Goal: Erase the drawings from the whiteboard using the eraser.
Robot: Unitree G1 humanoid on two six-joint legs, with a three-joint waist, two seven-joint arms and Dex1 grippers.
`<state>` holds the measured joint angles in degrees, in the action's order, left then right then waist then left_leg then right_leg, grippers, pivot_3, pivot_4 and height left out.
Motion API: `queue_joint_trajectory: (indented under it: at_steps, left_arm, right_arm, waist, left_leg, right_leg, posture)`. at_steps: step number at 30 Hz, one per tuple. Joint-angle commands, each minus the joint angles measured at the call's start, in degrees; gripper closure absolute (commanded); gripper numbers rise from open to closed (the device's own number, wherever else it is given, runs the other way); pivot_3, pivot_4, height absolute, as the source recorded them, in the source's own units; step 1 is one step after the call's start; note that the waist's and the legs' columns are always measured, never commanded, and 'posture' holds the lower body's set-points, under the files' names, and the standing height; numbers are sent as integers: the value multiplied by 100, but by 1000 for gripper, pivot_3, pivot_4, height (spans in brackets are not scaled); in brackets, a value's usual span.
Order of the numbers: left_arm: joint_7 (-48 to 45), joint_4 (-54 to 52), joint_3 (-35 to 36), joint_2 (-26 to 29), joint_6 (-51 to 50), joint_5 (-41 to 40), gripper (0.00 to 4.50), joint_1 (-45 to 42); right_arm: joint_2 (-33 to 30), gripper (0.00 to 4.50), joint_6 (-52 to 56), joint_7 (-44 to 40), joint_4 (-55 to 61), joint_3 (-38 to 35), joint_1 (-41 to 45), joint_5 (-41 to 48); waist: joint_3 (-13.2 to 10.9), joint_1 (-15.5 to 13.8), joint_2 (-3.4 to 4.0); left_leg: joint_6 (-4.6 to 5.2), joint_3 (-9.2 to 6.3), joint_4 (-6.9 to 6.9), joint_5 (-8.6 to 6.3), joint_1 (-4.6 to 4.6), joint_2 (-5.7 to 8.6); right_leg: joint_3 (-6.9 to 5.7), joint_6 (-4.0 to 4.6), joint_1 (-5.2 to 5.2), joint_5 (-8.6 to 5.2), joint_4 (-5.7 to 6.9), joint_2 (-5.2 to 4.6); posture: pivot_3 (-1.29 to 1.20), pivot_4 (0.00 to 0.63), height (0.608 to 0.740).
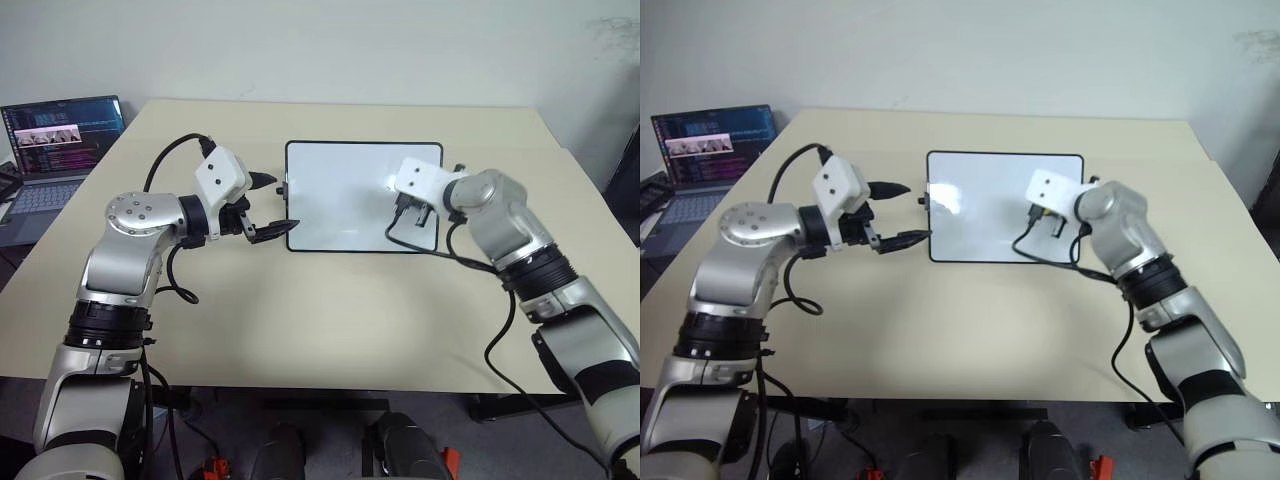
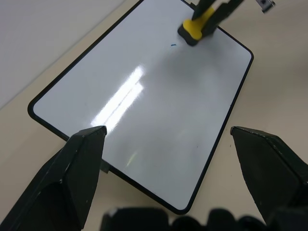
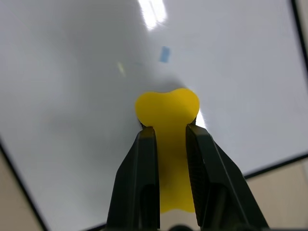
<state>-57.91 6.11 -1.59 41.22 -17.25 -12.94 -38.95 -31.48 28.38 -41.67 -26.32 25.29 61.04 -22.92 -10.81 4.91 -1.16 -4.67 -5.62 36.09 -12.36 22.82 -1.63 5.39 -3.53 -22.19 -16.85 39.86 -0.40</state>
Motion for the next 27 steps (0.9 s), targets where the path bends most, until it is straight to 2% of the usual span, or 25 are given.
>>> queue_joint_trajectory:
  at_steps: [1, 10, 17, 27]
  left_arm:
    - [67, -172, 144, 24, 69, -34, 0, -92]
    - [39, -161, 119, 30, 64, -26, 0, -116]
    - [34, -203, 140, 56, 38, -39, 0, -89]
    - [71, -295, 153, 78, 1, -33, 0, 27]
  right_arm:
    - [-143, 4032, -101, 217, -434, -122, 44, -191]
    - [172, 4032, 17, 127, -3, -242, -7, -55]
    - [436, 4076, 337, 12, 536, -398, 528, -22]
    - [789, 4114, -82, 73, -114, -7, 577, -207]
  waist:
    - [0, 1, 0]
    - [0, 6, 0]
    - [-6, 78, 7]
    - [-7, 26, 8]
  left_leg:
    - [0, 1, 0, 0, 0, 0]
    - [1, 3, 0, 1, -1, 0]
    - [1, 10, -16, 0, 9, -5]
    - [-4, 8, -43, -10, 41, -6]
  right_leg:
    - [1, 0, 0, 0, -1, 0]
    - [6, -5, 0, -2, 0, 1]
    - [12, 7, -21, 3, 0, 5]
    - [-4, 16, -27, 1, -76, -5]
  posture:
    - [0, 150, 740]
    - [0, 150, 740]
    - [0, 150, 740]
    - [0, 150, 740]
